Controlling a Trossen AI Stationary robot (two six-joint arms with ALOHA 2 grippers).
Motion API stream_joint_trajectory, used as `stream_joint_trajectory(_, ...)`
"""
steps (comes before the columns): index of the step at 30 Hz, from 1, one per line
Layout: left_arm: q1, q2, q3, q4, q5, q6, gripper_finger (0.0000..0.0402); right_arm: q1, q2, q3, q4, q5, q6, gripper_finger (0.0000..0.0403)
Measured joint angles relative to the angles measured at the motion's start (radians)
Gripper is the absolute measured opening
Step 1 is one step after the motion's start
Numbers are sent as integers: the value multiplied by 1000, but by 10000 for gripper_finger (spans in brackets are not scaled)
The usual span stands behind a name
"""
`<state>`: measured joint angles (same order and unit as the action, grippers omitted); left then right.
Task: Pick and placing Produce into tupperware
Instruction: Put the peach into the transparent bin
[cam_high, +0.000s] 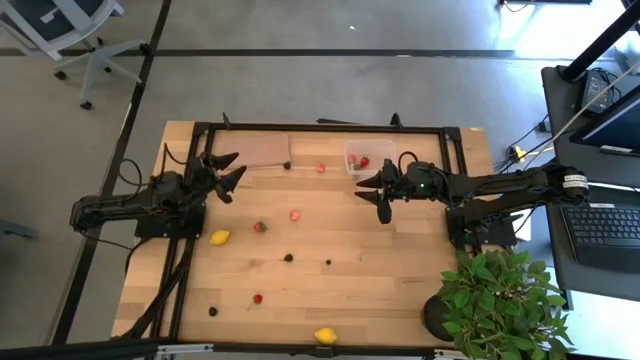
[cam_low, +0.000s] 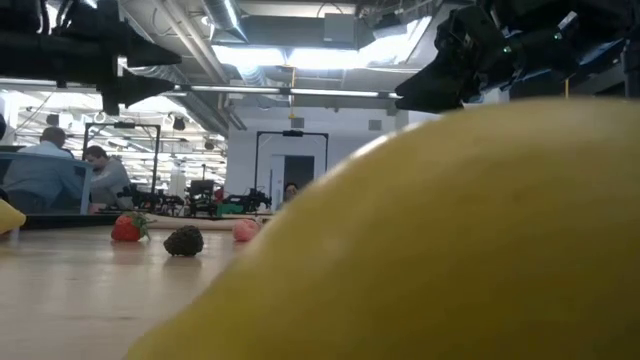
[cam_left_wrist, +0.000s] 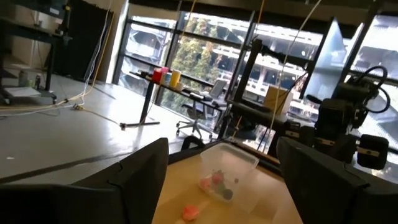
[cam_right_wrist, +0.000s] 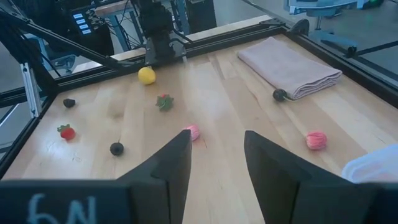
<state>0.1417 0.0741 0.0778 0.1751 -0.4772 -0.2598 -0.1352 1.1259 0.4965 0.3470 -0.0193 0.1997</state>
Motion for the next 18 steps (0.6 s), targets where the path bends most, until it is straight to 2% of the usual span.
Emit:
stream_joint_trajectory(5,9,195,134,-13,11,0,291,0,0,0,0,0,-2,152)
stream_joint_trajectory(10,59,474,333,-102,72,-43,291,0,0,0,0,0,16,152)
stream_joint_trajectory(15,161,756,557,-326,242,-105,291,0,-3,0,0,0,58,152)
stream_joint_trajectory(18,230,903,665,-357,388,-73,291,0,-12,1,-5,-5,56,152)
